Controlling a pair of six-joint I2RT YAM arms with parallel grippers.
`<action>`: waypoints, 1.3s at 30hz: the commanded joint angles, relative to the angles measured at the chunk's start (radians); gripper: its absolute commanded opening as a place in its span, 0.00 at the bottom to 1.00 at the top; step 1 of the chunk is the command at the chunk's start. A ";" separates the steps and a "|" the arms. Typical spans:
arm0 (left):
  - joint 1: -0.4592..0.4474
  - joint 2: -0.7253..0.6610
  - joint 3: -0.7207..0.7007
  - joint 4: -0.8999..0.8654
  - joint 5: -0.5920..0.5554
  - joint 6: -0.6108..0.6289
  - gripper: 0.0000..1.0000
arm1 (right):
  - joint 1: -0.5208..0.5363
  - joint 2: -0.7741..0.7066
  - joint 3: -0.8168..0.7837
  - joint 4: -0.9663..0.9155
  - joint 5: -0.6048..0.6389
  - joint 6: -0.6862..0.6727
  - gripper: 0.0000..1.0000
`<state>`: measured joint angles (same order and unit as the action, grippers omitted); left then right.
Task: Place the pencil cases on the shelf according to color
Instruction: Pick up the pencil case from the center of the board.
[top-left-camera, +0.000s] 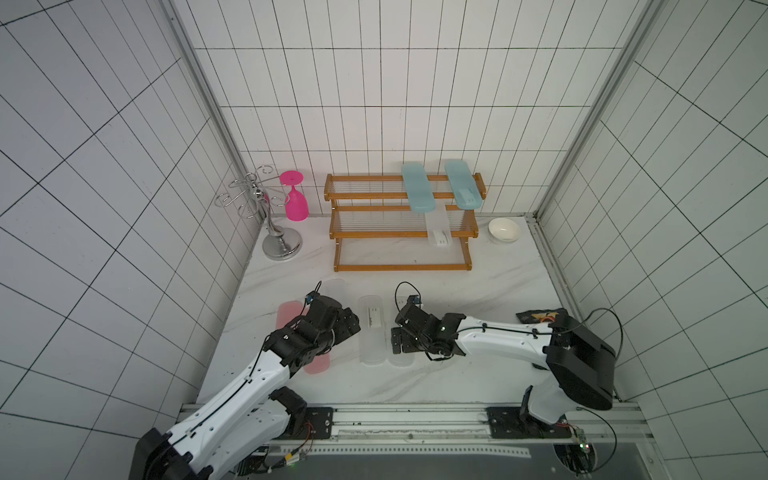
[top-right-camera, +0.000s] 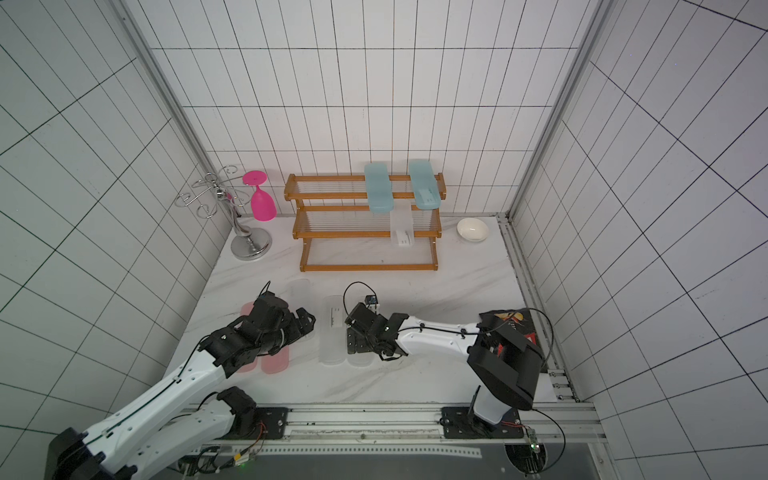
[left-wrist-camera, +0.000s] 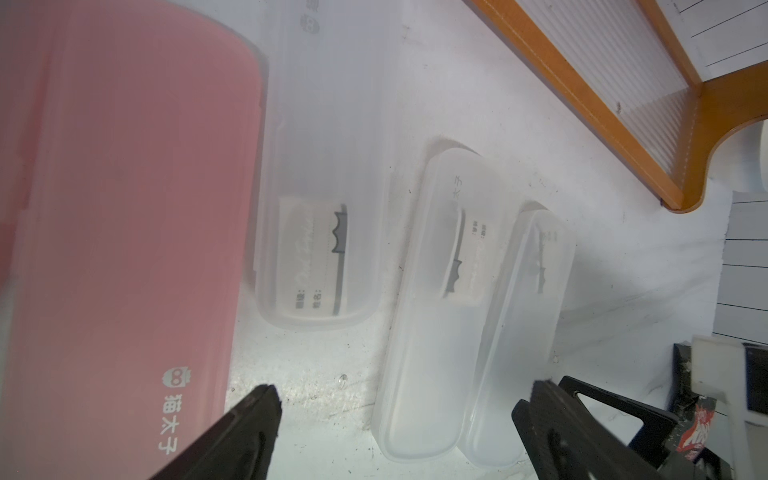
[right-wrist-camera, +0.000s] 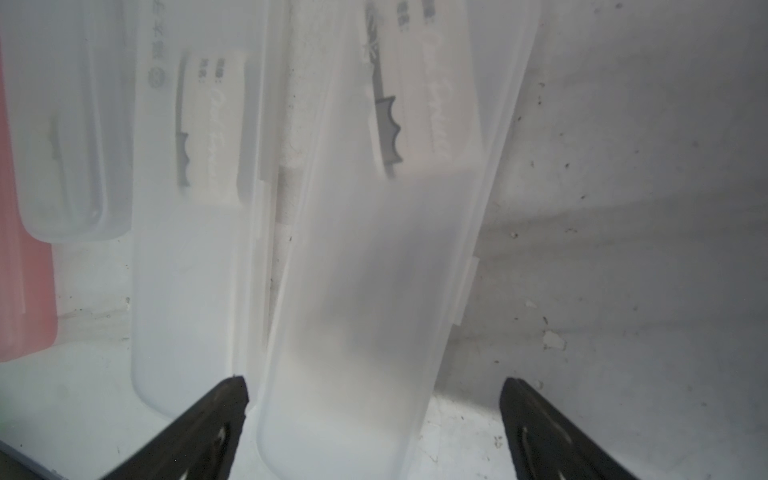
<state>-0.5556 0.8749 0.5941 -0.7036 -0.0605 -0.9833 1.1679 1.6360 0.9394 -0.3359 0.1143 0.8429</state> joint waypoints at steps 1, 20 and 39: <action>0.000 0.011 -0.003 0.046 -0.085 0.010 0.98 | 0.012 0.072 0.078 -0.093 0.017 -0.020 0.99; 0.082 0.175 0.024 0.175 0.058 0.052 0.98 | -0.054 -0.165 -0.103 -0.286 0.132 0.021 0.99; 0.080 0.083 0.031 0.093 0.056 0.073 0.98 | -0.243 -0.034 0.020 -0.079 -0.107 -0.144 0.99</action>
<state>-0.4713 0.9798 0.6250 -0.5922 -0.0059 -0.9234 0.9348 1.5436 0.8848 -0.4313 0.0391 0.7509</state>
